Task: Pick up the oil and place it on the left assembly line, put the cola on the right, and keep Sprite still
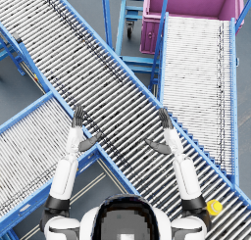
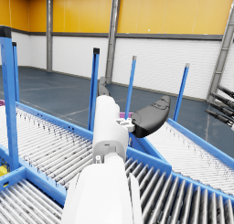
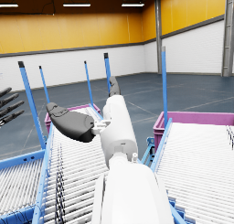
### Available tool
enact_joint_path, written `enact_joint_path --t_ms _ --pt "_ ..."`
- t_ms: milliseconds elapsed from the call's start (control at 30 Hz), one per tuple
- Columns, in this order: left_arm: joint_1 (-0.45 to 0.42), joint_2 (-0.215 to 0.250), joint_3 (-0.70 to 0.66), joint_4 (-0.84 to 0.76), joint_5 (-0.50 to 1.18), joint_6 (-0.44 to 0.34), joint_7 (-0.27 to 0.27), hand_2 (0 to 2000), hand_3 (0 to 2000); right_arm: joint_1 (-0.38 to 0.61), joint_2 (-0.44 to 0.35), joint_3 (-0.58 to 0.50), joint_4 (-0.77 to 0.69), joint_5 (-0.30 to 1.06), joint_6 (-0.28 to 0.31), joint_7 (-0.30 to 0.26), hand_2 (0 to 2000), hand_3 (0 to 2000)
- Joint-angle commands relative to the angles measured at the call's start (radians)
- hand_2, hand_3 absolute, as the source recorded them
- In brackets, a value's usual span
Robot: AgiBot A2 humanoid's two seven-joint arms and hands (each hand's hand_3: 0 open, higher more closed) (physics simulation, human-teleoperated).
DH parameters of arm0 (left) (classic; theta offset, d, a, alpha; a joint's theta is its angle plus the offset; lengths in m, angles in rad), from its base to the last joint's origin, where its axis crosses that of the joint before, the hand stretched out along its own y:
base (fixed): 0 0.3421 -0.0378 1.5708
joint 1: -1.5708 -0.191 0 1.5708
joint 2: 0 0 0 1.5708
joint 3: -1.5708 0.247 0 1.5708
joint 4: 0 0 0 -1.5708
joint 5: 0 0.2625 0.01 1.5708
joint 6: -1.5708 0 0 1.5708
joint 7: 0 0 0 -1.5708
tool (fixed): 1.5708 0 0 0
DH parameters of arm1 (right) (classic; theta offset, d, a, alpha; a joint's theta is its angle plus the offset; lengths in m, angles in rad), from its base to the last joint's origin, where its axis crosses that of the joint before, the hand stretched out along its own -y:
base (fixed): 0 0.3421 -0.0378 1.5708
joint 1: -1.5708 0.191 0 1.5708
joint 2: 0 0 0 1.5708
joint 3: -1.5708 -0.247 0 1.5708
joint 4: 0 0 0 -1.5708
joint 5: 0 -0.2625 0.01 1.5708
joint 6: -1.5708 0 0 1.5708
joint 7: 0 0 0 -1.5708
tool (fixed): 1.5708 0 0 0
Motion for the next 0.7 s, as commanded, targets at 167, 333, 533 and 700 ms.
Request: enact_joint_path --t_ms 167,333,533,700 --pt "0.0 0.0 0.0 0.0 0.0 0.0 0.0 0 0 0.0 0.0 0.0 0.0 0.0 0.0 0.0 0 0" --pt "0.0 0.0 0.0 0.0 0.0 0.0 0.0 0 0 0.0 0.0 0.0 0.0 0.0 0.0 0.0 0 0" --pt "0.0 0.0 0.0 0.0 0.0 0.0 0.0 0 0 0.0 0.0 0.0 0.0 0.0 0.0 0.0 0 0" --pt "0.0 0.0 0.0 0.0 0.0 0.0 0.0 0 0 0.0 0.0 0.0 0.0 0.0 0.0 0.0 0 0"
